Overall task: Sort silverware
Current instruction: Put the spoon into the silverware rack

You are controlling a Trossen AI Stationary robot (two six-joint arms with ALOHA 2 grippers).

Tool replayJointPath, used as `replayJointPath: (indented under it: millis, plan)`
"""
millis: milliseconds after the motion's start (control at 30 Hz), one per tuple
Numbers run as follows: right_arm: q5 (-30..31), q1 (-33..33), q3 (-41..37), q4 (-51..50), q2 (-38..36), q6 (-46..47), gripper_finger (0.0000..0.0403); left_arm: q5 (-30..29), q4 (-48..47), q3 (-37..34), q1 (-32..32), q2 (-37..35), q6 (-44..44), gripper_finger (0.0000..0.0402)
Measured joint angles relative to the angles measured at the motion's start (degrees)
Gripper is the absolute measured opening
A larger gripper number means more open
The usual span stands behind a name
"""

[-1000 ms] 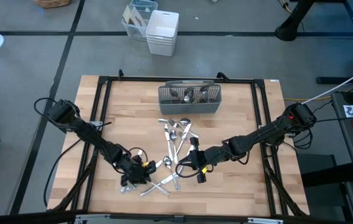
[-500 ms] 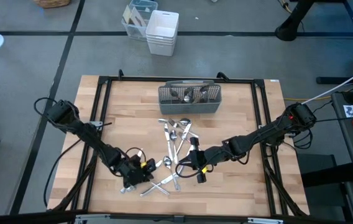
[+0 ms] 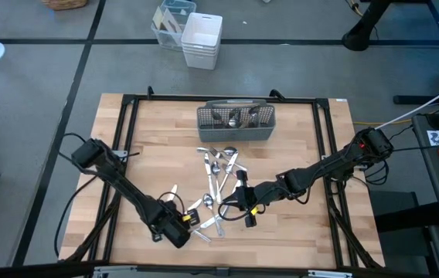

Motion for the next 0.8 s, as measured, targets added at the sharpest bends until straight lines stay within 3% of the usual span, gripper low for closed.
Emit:
replayJointPath:
  millis: [800]
  plan:
    - [0.0,0.0,0.0,-0.8,0.0,0.0,0.0049,-5.9,5.9,0.0,1.4,0.6,0.8,0.0107]
